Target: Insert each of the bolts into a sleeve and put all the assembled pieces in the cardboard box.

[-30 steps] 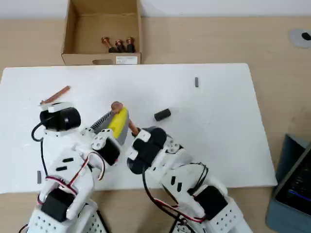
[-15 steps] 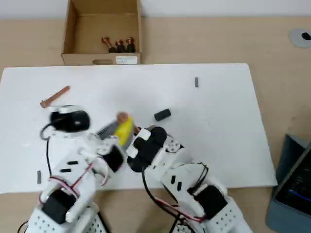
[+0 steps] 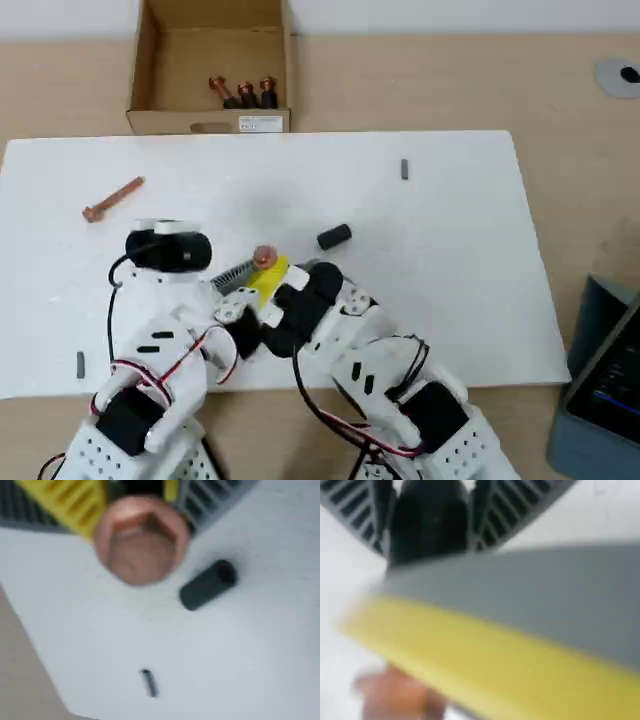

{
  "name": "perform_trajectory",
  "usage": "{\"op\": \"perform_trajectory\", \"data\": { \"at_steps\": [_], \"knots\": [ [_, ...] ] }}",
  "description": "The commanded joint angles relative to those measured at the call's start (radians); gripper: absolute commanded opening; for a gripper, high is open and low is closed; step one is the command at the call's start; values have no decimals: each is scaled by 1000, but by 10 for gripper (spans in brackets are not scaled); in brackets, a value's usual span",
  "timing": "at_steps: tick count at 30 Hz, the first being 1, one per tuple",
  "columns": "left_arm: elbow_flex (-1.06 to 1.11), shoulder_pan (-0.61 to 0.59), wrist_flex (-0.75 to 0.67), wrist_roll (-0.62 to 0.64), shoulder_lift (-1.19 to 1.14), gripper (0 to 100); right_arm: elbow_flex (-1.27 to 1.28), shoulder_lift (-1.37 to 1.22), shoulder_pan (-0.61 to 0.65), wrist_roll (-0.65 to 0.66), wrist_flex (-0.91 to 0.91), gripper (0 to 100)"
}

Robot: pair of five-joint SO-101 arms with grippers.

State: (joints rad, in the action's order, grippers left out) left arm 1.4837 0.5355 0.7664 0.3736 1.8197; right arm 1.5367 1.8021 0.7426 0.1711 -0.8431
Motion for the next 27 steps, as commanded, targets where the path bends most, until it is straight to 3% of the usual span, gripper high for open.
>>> {"op": "perform_trajectory", "data": {
  "at_steps": [1,5,11,15,21,27],
  "knots": [
    [-3,-80,-5,-74,1,186,-68,147,12,6,29,9],
    [-61,-150,3,-106,-1,184,-59,147,12,2,29,9],
    [-141,-161,5,-103,-2,175,-45,147,12,0,29,9],
    [-163,-218,-5,-106,1,22,-51,147,-8,-8,28,9],
    [-153,-425,5,-118,1,2,-82,122,-174,-167,6,9],
    [21,-634,5,-285,1,2,-206,73,-289,-338,-114,9]
  ]
}}
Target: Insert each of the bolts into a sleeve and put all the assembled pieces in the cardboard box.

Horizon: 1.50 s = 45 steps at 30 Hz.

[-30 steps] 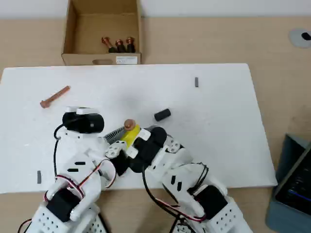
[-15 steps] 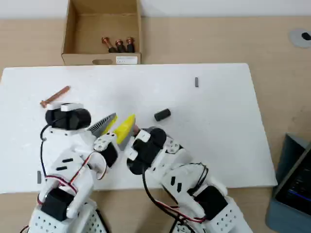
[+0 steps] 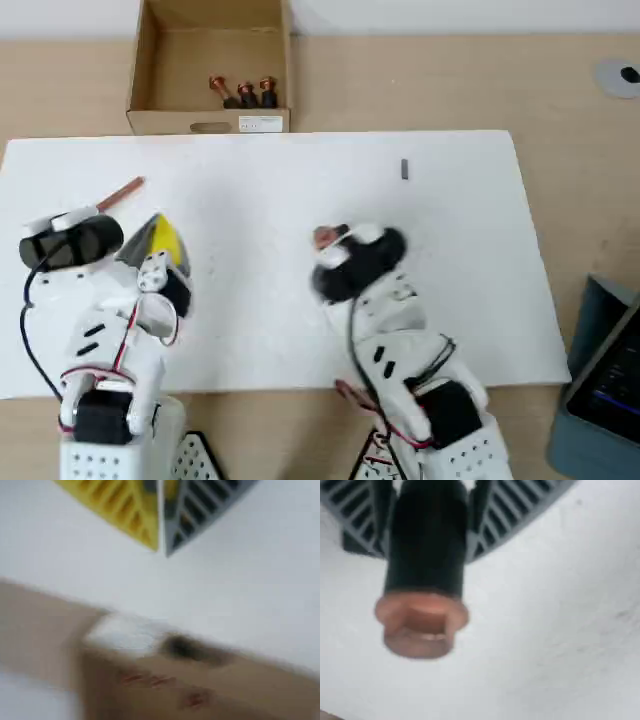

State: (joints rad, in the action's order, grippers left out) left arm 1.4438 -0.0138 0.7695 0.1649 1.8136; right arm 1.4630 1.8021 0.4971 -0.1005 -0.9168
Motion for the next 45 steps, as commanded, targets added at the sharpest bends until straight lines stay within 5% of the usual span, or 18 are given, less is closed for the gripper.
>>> {"op": "perform_trajectory", "data": {
  "at_steps": [1,6,16,27,45],
  "knots": [
    [95,-115,2,-109,7,2,-168,53,-45,-84,-61,9],
    [227,-173,2,-207,8,2,-357,-133,-45,-127,-84,9],
    [250,-147,84,-198,2,3,-849,-777,-42,-204,-54,9],
    [249,-140,135,-44,8,4,-1354,-1484,-45,-186,137,9],
    [247,-138,135,-48,8,4,-2335,-2517,-42,296,258,9]
  ]
}}
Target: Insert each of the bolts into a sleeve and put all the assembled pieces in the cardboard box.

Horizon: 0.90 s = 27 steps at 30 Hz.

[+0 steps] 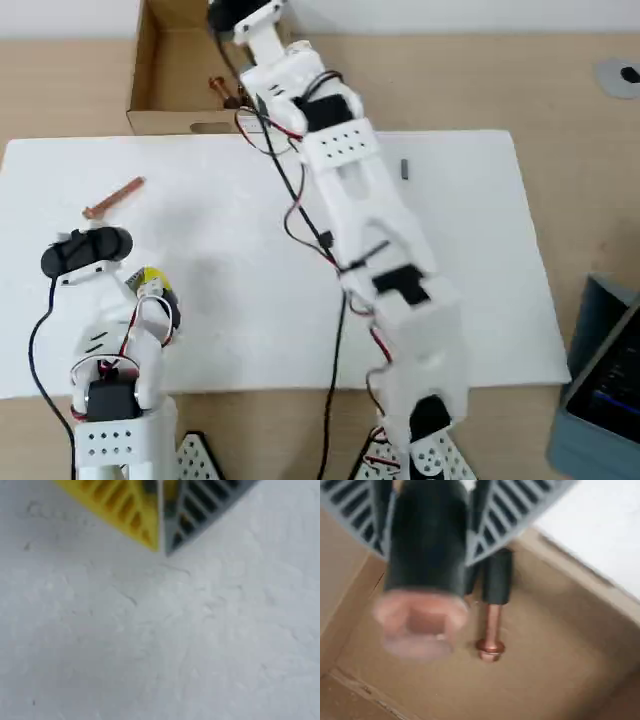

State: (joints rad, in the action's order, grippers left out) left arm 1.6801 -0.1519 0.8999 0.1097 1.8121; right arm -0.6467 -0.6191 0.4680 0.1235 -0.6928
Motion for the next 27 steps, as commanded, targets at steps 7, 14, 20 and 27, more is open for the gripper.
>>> {"op": "perform_trajectory", "data": {
  "at_steps": [7,14,20,27],
  "knots": [
    [11,0,5,9,10,4,-570,-420,-12,238,26,11],
    [11,0,5,9,10,4,-748,-591,-1,324,23,12],
    [11,0,5,9,10,4,-754,-618,8,348,-40,69],
    [11,0,5,9,10,4,-757,-618,8,345,-54,156]
  ]
}}
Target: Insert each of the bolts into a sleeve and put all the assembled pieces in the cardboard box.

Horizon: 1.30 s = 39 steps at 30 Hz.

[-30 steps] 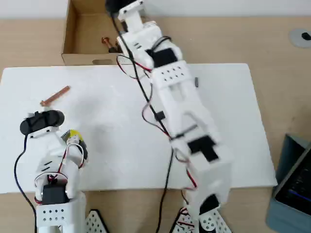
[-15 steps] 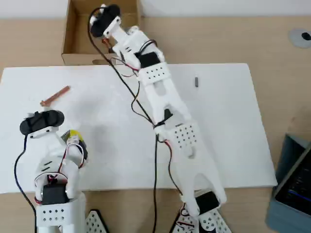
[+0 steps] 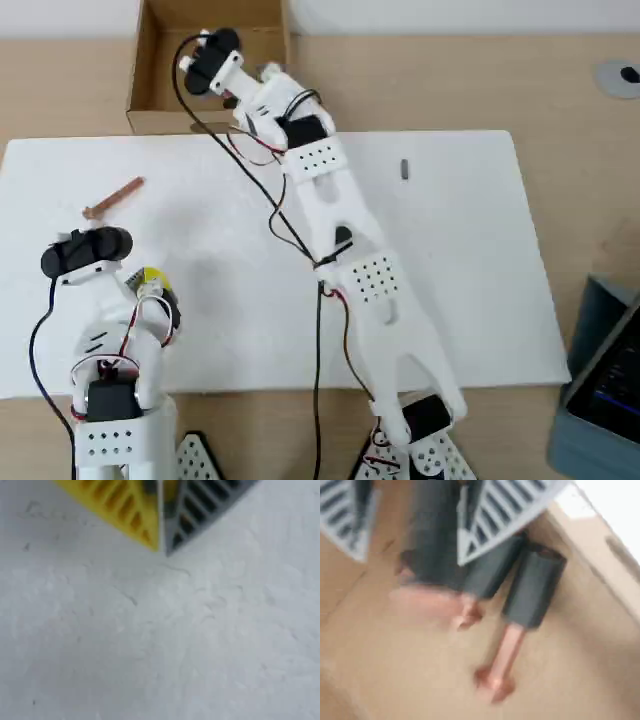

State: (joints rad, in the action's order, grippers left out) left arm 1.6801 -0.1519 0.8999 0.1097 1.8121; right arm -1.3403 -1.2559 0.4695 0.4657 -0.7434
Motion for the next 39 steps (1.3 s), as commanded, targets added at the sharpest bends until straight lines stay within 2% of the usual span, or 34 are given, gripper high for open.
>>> {"op": "perform_trajectory", "data": {
  "at_steps": [1,6,16,28,39],
  "knots": [
    [11,0,5,9,10,4,-65,22,8,3,-3,156],
    [11,0,5,9,10,4,-77,25,5,3,-17,156],
    [11,0,5,11,10,4,-326,19,5,2,-342,156],
    [11,0,5,11,10,4,-331,128,-1,2,-586,156],
    [11,0,5,11,10,4,-331,306,-36,3,-1000,156]
  ]
}}
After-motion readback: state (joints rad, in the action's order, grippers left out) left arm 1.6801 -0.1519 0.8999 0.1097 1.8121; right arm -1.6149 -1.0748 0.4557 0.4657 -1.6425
